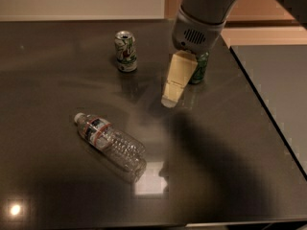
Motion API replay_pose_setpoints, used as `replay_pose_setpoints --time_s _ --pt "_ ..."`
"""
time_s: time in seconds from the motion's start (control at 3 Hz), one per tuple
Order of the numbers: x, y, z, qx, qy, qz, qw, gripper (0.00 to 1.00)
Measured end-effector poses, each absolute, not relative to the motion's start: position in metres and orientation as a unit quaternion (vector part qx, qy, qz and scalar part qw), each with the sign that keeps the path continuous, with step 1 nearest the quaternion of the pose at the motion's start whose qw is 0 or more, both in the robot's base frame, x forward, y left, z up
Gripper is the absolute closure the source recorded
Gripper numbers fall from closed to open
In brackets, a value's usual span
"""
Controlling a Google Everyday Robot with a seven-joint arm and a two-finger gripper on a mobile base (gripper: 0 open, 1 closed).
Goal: Place water bottle upright
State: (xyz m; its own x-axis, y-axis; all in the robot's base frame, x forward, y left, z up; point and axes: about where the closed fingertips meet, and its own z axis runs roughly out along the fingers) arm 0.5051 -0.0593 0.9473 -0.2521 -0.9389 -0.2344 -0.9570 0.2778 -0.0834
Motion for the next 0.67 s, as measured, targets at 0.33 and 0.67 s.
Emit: replay_pose_setpoints --time_s 0.33,0.67 --pt "0.500 -0.021 0.939 -0.586 0.801 0.043 0.114 0.00" --pt "0.487 0.013 0.927 -0.571 0.813 0.039 0.109 0.00"
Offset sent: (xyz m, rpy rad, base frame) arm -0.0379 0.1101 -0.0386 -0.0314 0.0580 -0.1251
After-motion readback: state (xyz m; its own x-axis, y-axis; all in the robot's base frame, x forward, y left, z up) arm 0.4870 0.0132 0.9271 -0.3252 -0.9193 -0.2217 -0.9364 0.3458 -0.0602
